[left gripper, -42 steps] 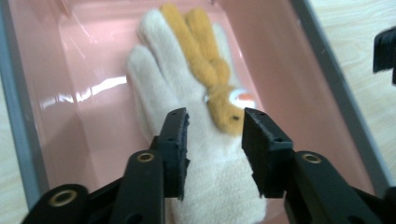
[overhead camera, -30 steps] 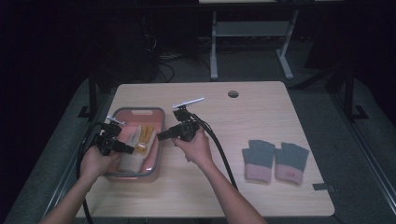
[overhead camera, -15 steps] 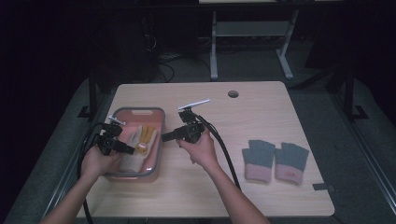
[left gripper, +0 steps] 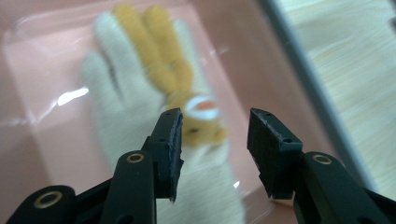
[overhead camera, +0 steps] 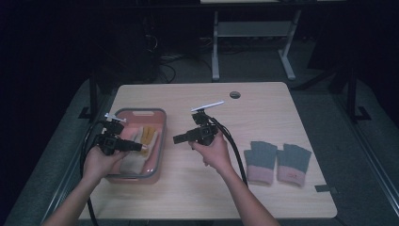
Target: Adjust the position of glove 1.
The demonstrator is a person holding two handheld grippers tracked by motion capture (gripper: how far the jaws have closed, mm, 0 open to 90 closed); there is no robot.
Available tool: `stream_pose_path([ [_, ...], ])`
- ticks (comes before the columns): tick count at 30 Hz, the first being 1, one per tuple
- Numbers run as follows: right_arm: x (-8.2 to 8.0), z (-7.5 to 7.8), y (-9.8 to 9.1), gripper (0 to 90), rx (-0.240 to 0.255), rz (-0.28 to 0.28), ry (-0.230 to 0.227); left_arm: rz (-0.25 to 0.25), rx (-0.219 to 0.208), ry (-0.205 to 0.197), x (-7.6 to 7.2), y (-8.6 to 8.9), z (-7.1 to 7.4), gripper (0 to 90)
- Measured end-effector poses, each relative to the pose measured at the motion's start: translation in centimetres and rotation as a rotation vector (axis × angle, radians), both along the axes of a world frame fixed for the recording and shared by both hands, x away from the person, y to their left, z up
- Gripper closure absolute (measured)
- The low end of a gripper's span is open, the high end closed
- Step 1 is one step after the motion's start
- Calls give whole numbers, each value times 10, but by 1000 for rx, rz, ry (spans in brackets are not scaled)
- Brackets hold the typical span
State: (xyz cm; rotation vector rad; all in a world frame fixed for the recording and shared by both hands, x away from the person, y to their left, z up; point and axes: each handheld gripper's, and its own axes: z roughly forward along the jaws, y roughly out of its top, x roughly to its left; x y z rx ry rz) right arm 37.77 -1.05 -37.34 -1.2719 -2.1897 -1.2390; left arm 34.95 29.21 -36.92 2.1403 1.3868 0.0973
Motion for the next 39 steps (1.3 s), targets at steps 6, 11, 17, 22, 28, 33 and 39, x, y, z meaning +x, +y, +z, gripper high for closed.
stream_pose_path([
  [6,-1,-1,-15,659,-8,-17,-8,-12,-33,-29,-2,-11,8,545],
  [11,-2,-2,-31,649,-8,-43,-11,-46,-53,-59,-5,-26,14,541],
  [17,-6,-3,-53,636,-21,-72,-8,-63,-68,-89,-6,-41,19,533],
  [22,-9,-2,-73,623,-30,-101,-12,-98,-84,-98,-7,-58,22,529],
  [28,-12,-3,-90,618,-38,-121,-14,-128,-98,-116,-9,-75,24,519],
  [33,-14,-4,-101,610,-44,-131,-12,-152,-102,-124,-11,-90,24,511],
  [39,-18,-6,-112,602,-60,-139,-7,-179,-122,-130,-12,-106,22,498],
])
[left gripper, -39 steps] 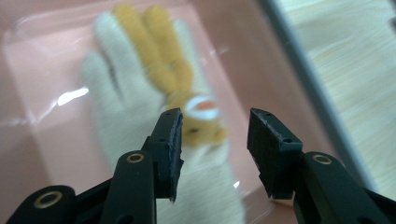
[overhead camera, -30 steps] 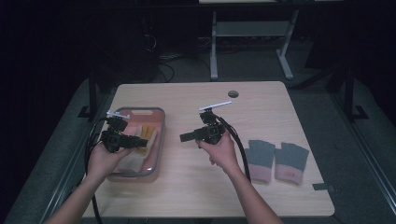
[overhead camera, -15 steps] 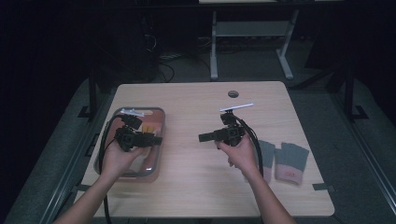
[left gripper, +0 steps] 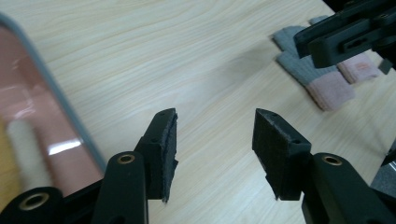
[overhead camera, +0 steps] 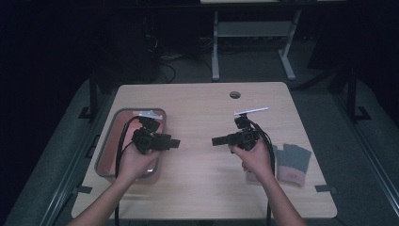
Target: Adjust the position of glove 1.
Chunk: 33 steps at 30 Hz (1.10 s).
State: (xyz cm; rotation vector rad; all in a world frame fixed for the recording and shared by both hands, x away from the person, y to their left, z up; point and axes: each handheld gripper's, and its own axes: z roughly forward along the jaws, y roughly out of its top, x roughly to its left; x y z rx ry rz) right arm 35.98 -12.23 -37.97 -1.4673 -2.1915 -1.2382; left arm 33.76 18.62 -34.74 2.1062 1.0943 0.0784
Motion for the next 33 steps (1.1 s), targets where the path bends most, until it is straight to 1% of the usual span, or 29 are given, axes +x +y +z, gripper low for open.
stream_pose_path([
  [3,-2,-1,-5,589,-6,-5,7,-13,-10,-1,-1,-6,-1,496],
  [5,-3,-2,-10,584,-12,-8,-2,-17,-26,0,-1,-10,-1,492],
  [7,-5,-2,-13,581,-25,-16,14,-19,-32,-2,-2,-13,-1,486],
  [9,-6,-2,-18,578,-30,-21,13,-23,-37,-4,-3,-18,-2,475],
  [10,-7,-2,-20,577,-31,-20,9,-32,-29,-4,-3,-21,-3,470],
  [11,-7,-2,-23,576,-36,-19,9,-32,-33,-4,-3,-23,-3,463],
  [12,-8,-2,-24,573,-34,-25,17,-44,-29,0,-3,-25,-4,459],
  [14,-8,-3,-28,565,-40,-24,7,-48,-36,-1,-4,-30,-5,451],
  [15,-8,-4,-29,563,-36,-26,10,-48,-43,-1,-4,-33,-5,450],
  [16,-9,-4,-31,560,-44,-26,12,-52,-53,-1,-4,-37,-6,446],
  [18,-10,-6,-35,540,-56,-34,14,-62,-48,-3,-5,-41,-7,438],
  [19,-10,-7,-37,527,-58,-33,5,-61,-49,-7,-6,-44,-8,433],
  [21,-12,-9,-41,509,-55,-36,-2,-71,-49,-3,-7,-49,-10,420],
  [25,-15,-14,-54,490,-76,-62,-7,-85,-48,-9,-11,-58,-14,397],
  [26,-17,-15,-58,486,-70,-71,-5,-91,-47,-4,-11,-59,-14,389],
  [29,-20,-18,-69,474,-72,-85,-8,-94,-57,-6,-13,-65,-17,381],
  [30,-21,-19,-72,471,-71,-90,-5,-101,-54,-10,-13,-67,-18,378],
  [33,-23,-22,-81,465,-76,-100,-3,-107,-55,-3,-14,-73,-21,362],
])
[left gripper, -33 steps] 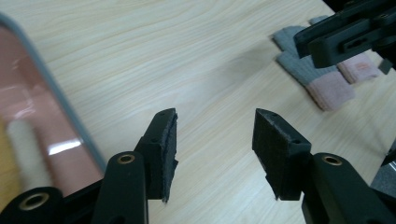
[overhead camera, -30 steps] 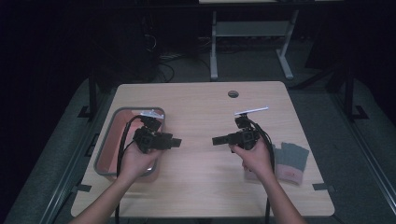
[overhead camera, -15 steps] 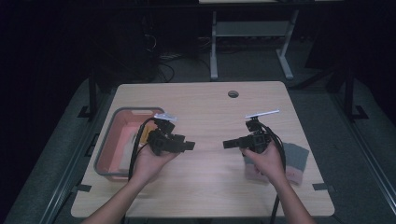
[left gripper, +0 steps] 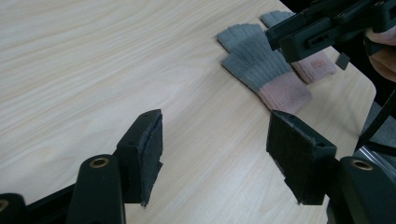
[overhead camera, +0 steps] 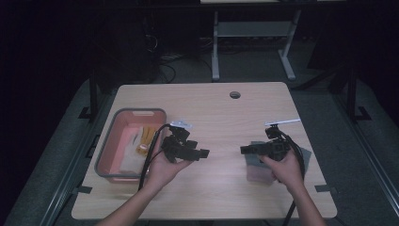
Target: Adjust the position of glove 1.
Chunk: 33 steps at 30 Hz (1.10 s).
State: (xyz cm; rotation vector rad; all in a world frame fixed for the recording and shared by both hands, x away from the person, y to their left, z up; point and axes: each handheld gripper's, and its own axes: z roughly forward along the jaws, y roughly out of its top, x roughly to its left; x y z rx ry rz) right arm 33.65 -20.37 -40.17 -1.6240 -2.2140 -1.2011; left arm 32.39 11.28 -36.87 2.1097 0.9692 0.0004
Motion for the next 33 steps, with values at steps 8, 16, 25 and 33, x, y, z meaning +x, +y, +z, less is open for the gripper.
stream_pose_path([
  [8,-7,-9,-19,451,-35,-19,13,-38,-30,17,-2,-22,-11,336],
  [16,-15,-11,-35,452,-101,-32,14,-50,-41,20,-3,-37,-15,326],
  [25,-23,-14,-63,457,-168,-90,11,-60,-50,5,-2,-53,-16,311],
  [33,-26,-16,-78,477,-247,-134,13,-88,-45,-3,-7,-71,-17,302],
])
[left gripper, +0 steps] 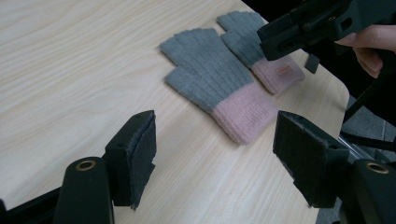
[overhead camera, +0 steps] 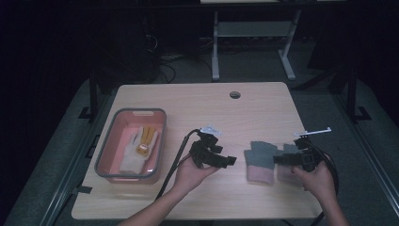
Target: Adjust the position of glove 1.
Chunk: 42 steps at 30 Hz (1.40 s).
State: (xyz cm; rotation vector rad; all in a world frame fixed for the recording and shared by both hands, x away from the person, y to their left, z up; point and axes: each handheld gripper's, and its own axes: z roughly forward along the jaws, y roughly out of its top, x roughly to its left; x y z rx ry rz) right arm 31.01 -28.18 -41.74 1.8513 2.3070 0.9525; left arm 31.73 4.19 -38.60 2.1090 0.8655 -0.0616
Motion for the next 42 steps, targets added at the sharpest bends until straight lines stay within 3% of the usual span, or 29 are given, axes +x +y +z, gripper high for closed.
stream_pose_path([
  [11,-5,-1,-19,498,-71,-35,-8,-39,1,1,-3,-20,-4,293],
  [17,-7,-6,-30,527,-145,-68,21,-59,9,13,-3,-30,-8,296],
  [23,-5,-15,-28,546,-204,-77,48,-67,14,13,-5,-38,-10,296],
  [25,-3,-22,-27,518,-207,-73,88,-66,12,16,-5,-39,-10,297],
  [30,-1,-24,-25,515,-212,-79,102,-67,7,10,-6,-42,-8,298],
  [38,-6,-26,-18,586,-233,-111,55,-69,-18,20,-8,-45,-8,297],
  [42,-7,-26,-18,643,-226,-117,55,-75,-19,25,-11,-49,-10,297],
])
